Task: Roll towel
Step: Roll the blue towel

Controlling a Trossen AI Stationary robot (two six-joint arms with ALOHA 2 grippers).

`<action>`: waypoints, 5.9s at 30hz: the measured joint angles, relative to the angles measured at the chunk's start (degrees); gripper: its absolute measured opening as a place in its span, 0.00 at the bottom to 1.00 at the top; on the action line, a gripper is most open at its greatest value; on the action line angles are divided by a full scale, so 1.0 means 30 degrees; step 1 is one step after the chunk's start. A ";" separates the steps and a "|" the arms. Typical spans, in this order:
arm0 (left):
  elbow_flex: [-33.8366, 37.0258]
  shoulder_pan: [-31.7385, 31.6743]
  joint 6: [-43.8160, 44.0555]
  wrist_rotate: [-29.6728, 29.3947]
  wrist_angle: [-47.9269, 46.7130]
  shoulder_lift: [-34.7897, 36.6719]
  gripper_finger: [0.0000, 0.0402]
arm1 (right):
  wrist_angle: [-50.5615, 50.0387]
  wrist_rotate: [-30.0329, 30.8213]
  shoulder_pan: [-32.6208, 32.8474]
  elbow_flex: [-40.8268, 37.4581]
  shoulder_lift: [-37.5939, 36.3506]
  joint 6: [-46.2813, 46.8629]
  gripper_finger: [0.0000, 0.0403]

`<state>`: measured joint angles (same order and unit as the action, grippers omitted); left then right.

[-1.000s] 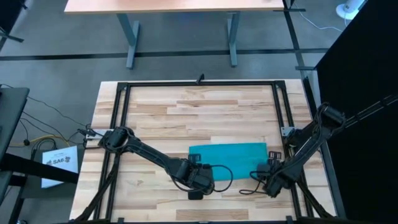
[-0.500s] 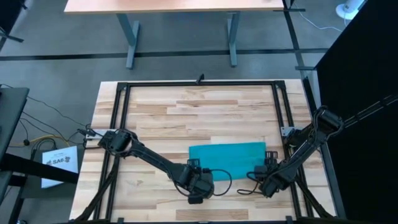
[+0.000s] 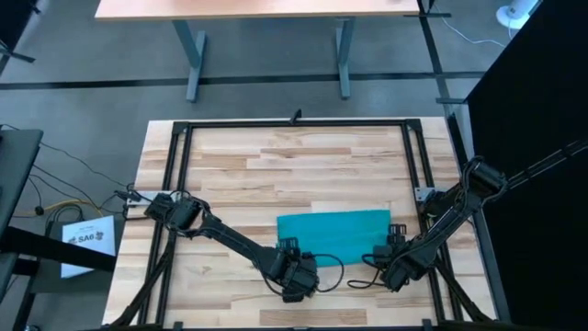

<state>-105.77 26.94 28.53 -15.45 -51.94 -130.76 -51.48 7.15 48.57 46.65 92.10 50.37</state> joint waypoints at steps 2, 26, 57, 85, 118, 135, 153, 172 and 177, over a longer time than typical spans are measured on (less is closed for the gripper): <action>0.0004 0.0092 -0.0066 0.0298 -0.0057 -0.0116 0.55 | -0.0028 -0.0036 -0.0001 0.0000 -0.0003 0.0031 0.50; 0.0618 -0.0299 0.1887 -0.1426 -0.0694 -0.0451 0.43 | 0.2018 -0.0479 -0.0092 -0.0007 0.0012 0.0058 0.29; 0.0732 -0.0135 0.2014 0.4698 -0.1010 0.1831 0.02 | 0.5044 -0.4472 0.1468 0.2390 0.0070 0.3594 0.05; 0.1551 -0.2693 -0.4017 0.7262 -0.1772 0.2755 0.02 | 0.1510 -0.4483 0.0136 0.0391 -0.5258 0.5353 0.05; 0.3976 -0.6162 -0.8091 0.5824 -0.0040 0.3203 0.28 | 0.3632 -0.6910 -0.4049 -0.4637 -0.8112 0.4606 0.35; 0.3241 -0.5164 -0.7058 0.3968 0.1817 0.6093 0.39 | 0.3804 -0.3217 -0.2736 -0.1392 -0.8034 0.2051 0.39; 0.3631 -0.4458 -0.7271 0.4410 0.3038 0.4838 0.39 | 0.3849 -0.3155 -0.4521 -0.1263 -0.5694 -0.0816 0.38; 0.6607 -0.4160 -0.5685 0.2847 0.3426 0.4875 0.39 | 0.2865 -0.3427 -0.2655 -0.1810 -0.5851 0.1230 0.38; 0.4308 -0.4211 -0.6066 0.2530 0.1928 0.5181 0.39 | 0.2193 -0.3146 -0.2923 -0.0154 -0.6480 0.0905 0.38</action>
<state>-92.85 14.31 10.34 -7.86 -46.16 -115.22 -44.90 -2.29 39.80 46.19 72.66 53.08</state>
